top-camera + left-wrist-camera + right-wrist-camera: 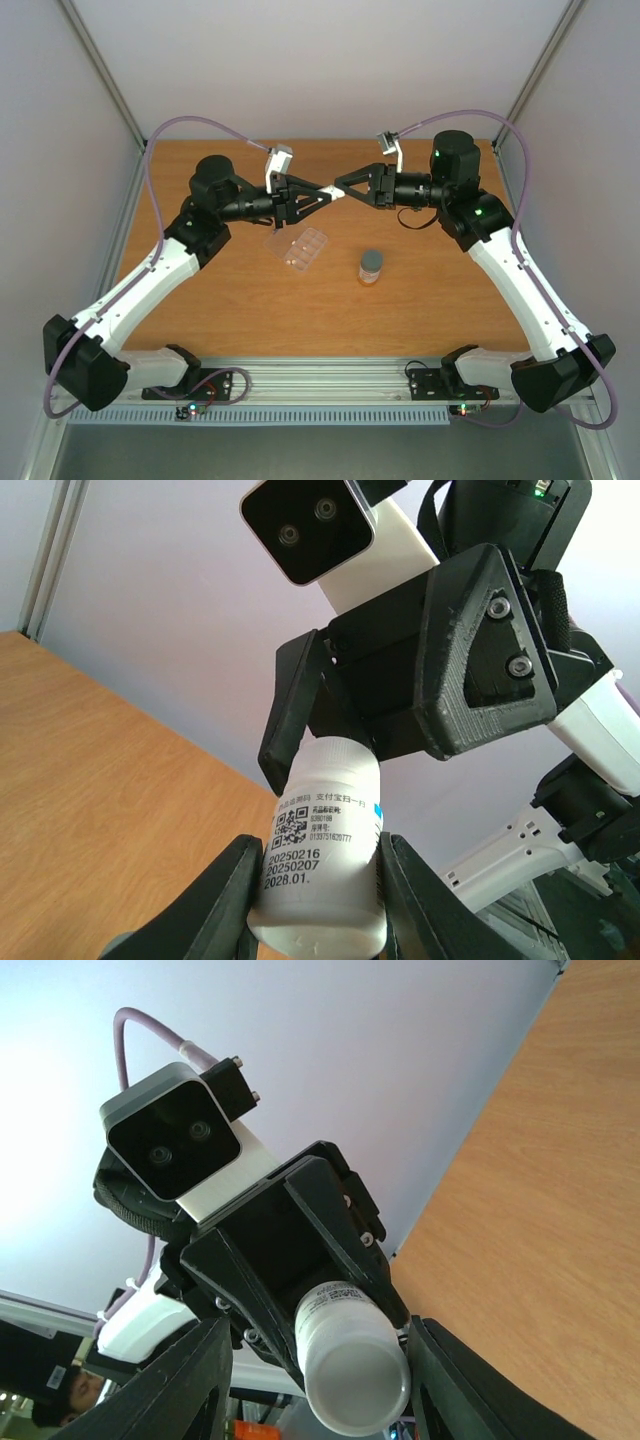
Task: Sort the pills into containers
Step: Unscrew the lid of the pill bottle.
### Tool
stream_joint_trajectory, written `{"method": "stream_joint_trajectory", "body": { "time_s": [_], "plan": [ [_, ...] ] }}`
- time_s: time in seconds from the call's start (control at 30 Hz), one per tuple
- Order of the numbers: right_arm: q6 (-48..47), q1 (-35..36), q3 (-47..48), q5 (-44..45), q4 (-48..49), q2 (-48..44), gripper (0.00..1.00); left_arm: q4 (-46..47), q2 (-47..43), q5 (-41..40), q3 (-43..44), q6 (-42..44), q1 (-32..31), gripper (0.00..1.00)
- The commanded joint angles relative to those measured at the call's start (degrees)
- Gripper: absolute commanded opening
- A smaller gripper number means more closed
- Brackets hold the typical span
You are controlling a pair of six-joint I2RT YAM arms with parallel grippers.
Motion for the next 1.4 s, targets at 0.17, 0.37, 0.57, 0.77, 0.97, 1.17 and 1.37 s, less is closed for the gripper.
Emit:
{"method": "stream_joint_trajectory", "body": {
  "time_s": [0.17, 0.37, 0.57, 0.77, 0.97, 1.17, 1.37],
  "plan": [
    [0.9, 0.0, 0.0, -2.3, 0.1, 0.5, 0.41, 2.3, 1.3, -0.8, 2.5, 1.6, -0.6, 0.00],
    [0.0, 0.0, -0.1, -2.3, -0.9, 0.6, 0.29, 2.3, 1.2, -1.8, 2.5, 1.8, -0.6, 0.00],
    [-2.6, 0.0, 1.5, -1.6, -3.2, 0.8, 0.10, 2.6, 1.2, -2.3, 2.2, 1.6, -0.6, 0.00],
    [-13.3, 0.0, 4.1, -3.4, -4.7, 0.7, 0.08, 6.8, 2.3, 0.9, 1.8, -3.2, -0.4, 0.00],
    [-31.5, 0.0, 2.9, -6.2, -3.4, -2.4, 0.09, 14.3, 4.8, 6.3, 1.7, -14.9, 0.4, 0.00],
    [-39.1, 0.0, 4.4, -5.2, -5.7, -1.9, 0.12, 20.9, 6.8, 10.2, 2.0, -25.7, 1.0, 0.00],
    [-40.0, 0.0, 5.9, -5.5, -7.0, -1.4, 0.22, 19.5, 6.4, 10.2, 1.8, -26.1, 1.0, 0.00]
  ]
}}
